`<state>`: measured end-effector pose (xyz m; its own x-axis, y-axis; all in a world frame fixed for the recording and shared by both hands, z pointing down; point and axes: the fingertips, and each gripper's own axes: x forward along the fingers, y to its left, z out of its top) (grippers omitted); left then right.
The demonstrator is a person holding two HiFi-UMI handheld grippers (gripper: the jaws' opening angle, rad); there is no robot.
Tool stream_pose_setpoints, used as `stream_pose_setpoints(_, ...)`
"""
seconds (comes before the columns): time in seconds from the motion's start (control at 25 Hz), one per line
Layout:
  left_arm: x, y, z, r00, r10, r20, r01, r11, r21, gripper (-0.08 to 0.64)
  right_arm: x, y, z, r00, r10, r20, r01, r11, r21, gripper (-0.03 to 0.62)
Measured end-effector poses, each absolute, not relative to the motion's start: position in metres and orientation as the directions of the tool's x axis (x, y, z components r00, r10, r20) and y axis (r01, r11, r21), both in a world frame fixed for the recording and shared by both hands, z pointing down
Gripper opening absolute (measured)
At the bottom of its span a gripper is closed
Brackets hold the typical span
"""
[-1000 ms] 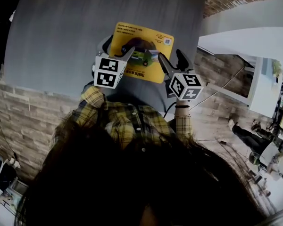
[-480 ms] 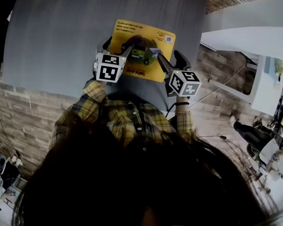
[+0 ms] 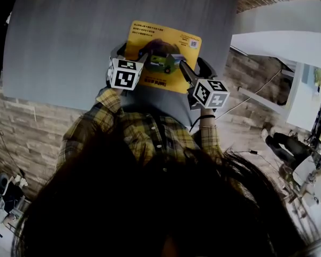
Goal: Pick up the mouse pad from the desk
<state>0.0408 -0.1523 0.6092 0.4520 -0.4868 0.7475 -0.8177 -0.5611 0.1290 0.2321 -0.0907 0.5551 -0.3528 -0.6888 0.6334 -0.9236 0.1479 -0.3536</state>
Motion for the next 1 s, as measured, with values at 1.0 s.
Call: stream_pose_setpoints(1.0,0.041,-0.154,0.623,0.411,-0.506,0.759,-0.827,-0.556,0.077,0.356,0.258,-0.086,0.575,-0.411,-0.692,0.593,-0.794,-0.049,-0.606,0.318)
